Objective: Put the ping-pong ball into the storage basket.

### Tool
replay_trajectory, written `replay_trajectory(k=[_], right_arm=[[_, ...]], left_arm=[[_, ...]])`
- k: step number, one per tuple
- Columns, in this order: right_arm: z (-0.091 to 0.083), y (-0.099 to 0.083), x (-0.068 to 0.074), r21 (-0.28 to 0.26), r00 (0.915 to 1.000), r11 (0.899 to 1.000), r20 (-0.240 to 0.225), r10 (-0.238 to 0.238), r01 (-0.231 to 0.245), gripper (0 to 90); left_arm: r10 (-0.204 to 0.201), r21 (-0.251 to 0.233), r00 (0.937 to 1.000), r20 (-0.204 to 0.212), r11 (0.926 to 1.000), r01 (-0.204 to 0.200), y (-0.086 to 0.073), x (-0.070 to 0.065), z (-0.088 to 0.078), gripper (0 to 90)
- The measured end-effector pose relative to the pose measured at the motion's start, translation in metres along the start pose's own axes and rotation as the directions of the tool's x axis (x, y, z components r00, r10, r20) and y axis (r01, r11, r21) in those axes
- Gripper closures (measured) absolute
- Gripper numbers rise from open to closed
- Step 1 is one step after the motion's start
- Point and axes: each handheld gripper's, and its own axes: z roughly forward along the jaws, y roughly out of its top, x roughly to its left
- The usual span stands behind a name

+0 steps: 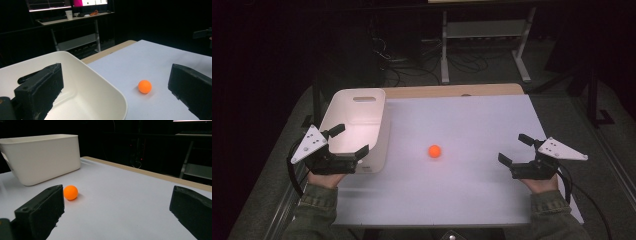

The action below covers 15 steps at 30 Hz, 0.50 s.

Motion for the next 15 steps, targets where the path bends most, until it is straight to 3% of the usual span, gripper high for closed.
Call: replay_trajectory(k=[15], right_arm=[[0.0, 0.0, 0.001, -0.001, 1.0, 1.0, -0.004, -0.002, 0.002, 0.0]], left_arm=[[0.03, 0.081, 0.9973, 0.067, 0.9961, -0.035, 0.017, -0.001, 0.018, 0.0]])
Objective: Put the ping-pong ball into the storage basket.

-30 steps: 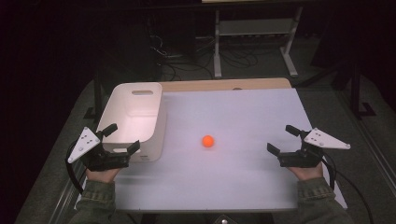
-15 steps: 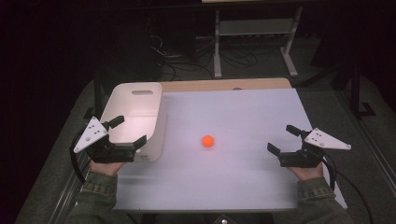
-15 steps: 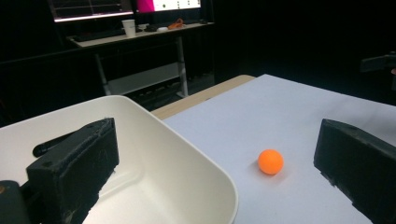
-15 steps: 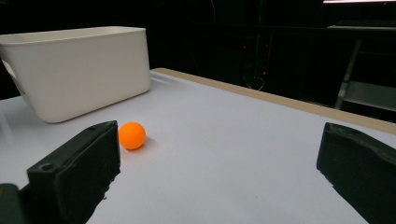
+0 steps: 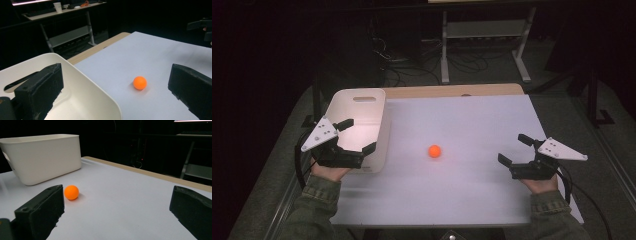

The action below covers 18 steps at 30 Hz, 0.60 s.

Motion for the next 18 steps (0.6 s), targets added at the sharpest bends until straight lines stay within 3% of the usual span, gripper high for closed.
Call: replay_trajectory(k=[14, 18], right_arm=[[0.0, 0.0, 0.0, -0.001, 1.0, 1.0, -0.003, -0.001, 0.001, 0.0], [0.0, 0.0, 0.0, 0.007, 1.0, 1.0, 0.001, 0.001, -0.001, 0.0]], left_arm=[[0.037, 0.044, 0.9988, 0.032, 0.9983, -0.038, 0.013, -0.002, 0.016, 0.0], [0.059, 0.077, 0.9971, 0.047, 0.995, -0.063, 0.017, -0.004, 0.025, 0.0]])
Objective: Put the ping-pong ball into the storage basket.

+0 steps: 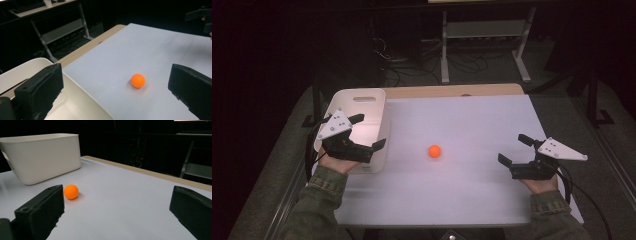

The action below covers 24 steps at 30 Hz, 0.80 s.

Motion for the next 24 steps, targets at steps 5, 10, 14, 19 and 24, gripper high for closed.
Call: replay_trajectory(k=[5, 10, 14, 19, 24], right_arm=[[0.0, 0.0, 0.0, -0.002, 1.0, 1.0, -0.002, 0.0, 0.0, 0.0], [0.0, 0.0, 0.0, 0.002, 1.0, 1.0, -0.001, 0.002, -0.002, 0.0], [0.0, 0.0, 0.0, 0.003, 1.0, 1.0, -0.003, 0.0, 0.0, 0.0], [0.0, 0.0, 0.0, 0.003, 1.0, 1.0, -0.008, 0.001, -0.001, 0.0], [0.001, 0.0, 0.0, 0.008, 1.0, 1.0, -0.009, 0.001, -0.001, 0.0]], left_arm=[[0.011, 0.03, 0.9996, 0.027, 0.9995, -0.012, 0.004, -0.001, 0.009, 0.0], [0.019, 0.061, 0.998, 0.06, 0.9979, -0.022, 0.008, -0.003, 0.018, 0.0], [0.021, 0.071, 0.9968, 0.078, 0.9971, -0.026, 0.012, -0.004, 0.023, 0.0], [0.035, 0.093, 0.9944, 0.099, 0.9947, -0.045, 0.019, -0.006, 0.031, 0.0], [0.031, 0.098, 0.9924, 0.12, 0.9943, -0.043, 0.021, -0.004, 0.037, 0.0]])
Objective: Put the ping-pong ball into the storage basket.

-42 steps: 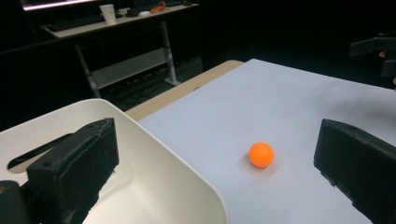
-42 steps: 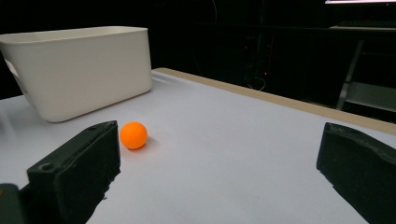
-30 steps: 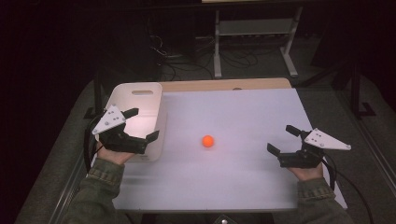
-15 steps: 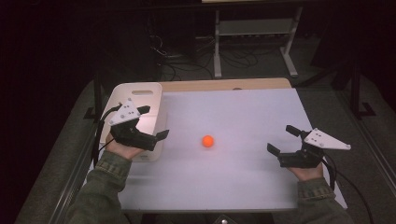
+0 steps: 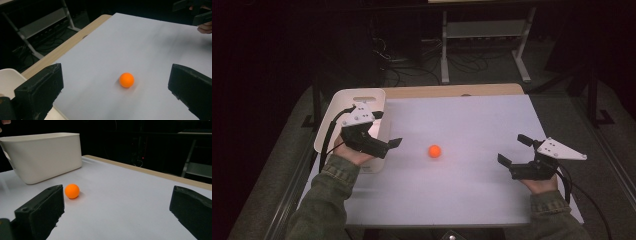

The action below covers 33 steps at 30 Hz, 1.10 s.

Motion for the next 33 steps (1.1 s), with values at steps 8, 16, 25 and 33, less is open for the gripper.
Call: replay_trajectory(k=[8, 16, 25, 33], right_arm=[[0.0, 0.0, 0.0, -0.005, 1.0, 1.0, -0.002, -0.003, 0.003, 0.0], [0.0, 0.0, 0.0, -0.003, 0.9999, 1.0, -0.003, -0.011, 0.011, 0.0], [0.0, 0.0, 0.001, 0.001, 0.9999, 1.0, -0.009, -0.007, 0.007, 0.0], [0.001, 0.0, 0.001, 0.002, 0.9999, 1.0, -0.01, -0.007, 0.007, 0.0]], left_arm=[[0.004, 0.037, 0.9996, 0.029, 0.9993, -0.005, 0.009, 0.004, 0.012, 0.0], [0.02, 0.076, 0.998, 0.061, 0.9968, -0.024, 0.017, 0.004, 0.027, 0.0], [0.024, 0.124, 0.9961, 0.085, 0.9917, -0.034, 0.024, 0.006, 0.04, 0.0], [0.028, 0.152, 0.9912, 0.13, 0.9872, -0.048, 0.035, 0.006, 0.052, 0.0]])
